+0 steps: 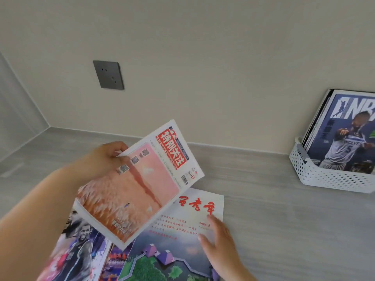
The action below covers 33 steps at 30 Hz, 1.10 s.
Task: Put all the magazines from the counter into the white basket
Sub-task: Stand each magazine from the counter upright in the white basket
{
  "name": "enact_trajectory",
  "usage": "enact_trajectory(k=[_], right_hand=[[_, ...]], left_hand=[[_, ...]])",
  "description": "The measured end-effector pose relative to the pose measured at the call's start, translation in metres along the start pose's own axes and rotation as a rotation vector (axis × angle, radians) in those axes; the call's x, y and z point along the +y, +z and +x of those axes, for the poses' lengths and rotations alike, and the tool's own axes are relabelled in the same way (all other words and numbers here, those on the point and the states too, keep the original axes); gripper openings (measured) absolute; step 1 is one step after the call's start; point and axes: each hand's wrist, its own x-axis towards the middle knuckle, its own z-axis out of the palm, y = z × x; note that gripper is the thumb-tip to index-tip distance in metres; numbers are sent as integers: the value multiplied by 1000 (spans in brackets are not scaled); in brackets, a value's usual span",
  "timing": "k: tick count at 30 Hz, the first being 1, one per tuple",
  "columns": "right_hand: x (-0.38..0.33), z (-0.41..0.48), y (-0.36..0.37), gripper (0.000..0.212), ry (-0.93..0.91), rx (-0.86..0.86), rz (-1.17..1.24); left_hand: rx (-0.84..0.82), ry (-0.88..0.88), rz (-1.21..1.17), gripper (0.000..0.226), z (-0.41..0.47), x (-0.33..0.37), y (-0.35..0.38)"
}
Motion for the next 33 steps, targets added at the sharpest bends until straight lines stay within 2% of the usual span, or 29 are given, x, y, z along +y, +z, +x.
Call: enact_trajectory(k=[4,6,8,11,14,19,25,31,33], right_hand=[[-28,16,-36,52,219,-150,752],[-34,19,-61,37,220,-205,984],[-33,21,-85,22,185,-207,1094],[-22,22,-117,24,95,-147,1054],[0,21,-153,16,89,-37,1055],[54,21,-224,11,88,123,915],[109,37,-313,25,61,346,717],[151,62,-398,19,3,527,575],[160,70,-420,27,-28,589,542]], left_hand=[[6,127,-211,24,-21,41,9],[22,151,-339,25,-27,56,22],[-3,137,-467,26,-30,67,40],[-80,120,-612,30,-28,80,70],[-91,106,-642,31,-17,100,102],[-18,160,-550,26,6,143,166],[23,247,-427,32,35,211,238],[87,330,-239,19,71,282,299],[97,354,-238,22,82,302,316]])
